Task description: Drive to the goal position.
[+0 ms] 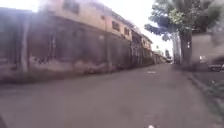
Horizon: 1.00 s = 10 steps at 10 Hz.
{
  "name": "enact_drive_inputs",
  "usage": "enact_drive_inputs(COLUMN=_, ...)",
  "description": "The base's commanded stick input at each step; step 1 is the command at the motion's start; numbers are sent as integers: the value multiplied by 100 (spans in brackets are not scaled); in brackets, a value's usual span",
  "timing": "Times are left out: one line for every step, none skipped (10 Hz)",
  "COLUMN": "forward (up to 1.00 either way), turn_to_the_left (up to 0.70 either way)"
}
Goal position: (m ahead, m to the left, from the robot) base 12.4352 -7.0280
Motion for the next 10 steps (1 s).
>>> enact_drive_inputs(forward=100, turn_to_the_left=0)
enact_drive_inputs(forward=100, turn_to_the_left=0)
enact_drive_inputs(forward=100, turn_to_the_left=0)
enact_drive_inputs(forward=100, turn_to_the_left=0)
enact_drive_inputs(forward=100, turn_to_the_left=0)
enact_drive_inputs(forward=100, turn_to_the_left=0)
enact_drive_inputs(forward=100, turn_to_the_left=0)
enact_drive_inputs(forward=100, turn_to_the_left=0)
enact_drive_inputs(forward=100, turn_to_the_left=0)
enact_drive_inputs(forward=100, turn_to_the_left=0)
